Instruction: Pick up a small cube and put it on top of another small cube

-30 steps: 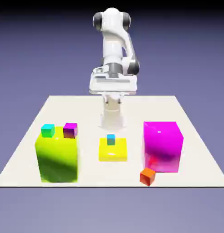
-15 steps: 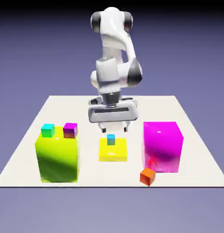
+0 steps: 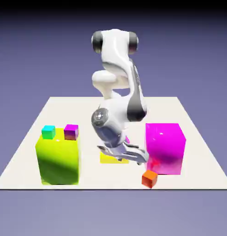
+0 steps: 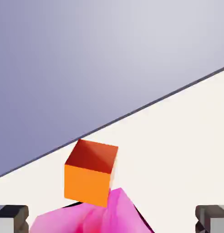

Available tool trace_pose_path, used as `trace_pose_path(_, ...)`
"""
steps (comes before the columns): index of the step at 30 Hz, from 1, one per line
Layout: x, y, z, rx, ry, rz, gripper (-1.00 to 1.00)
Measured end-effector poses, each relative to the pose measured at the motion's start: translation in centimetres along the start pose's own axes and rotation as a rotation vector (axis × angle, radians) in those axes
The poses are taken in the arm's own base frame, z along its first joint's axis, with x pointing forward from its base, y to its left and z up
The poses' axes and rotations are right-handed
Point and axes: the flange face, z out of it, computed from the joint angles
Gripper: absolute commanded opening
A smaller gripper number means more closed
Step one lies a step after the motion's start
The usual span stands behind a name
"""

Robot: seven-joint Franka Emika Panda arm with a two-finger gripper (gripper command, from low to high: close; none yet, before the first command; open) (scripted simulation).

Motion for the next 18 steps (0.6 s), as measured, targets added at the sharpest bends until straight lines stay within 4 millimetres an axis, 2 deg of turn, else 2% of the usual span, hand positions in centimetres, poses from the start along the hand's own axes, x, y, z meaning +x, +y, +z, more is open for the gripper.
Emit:
trace_pose_path(6, 1.4, -3.3, 5.1, -0.187, -0.168, 0.089, 0.0)
trace_pose_path(12, 2.5, -5.5, 10.7, -0.387, -0.322, 0.155, 0.0)
trace_pose_path(13, 2.7, -5.8, 11.7, -0.421, -0.347, 0.163, 0.0)
trace_pose_path(15, 2.7, -5.9, 12.0, -0.432, -0.354, 0.166, 0.0)
trace_pose_path(18, 2.2, -5.1, 16.0, -0.432, -0.356, 0.165, 0.0)
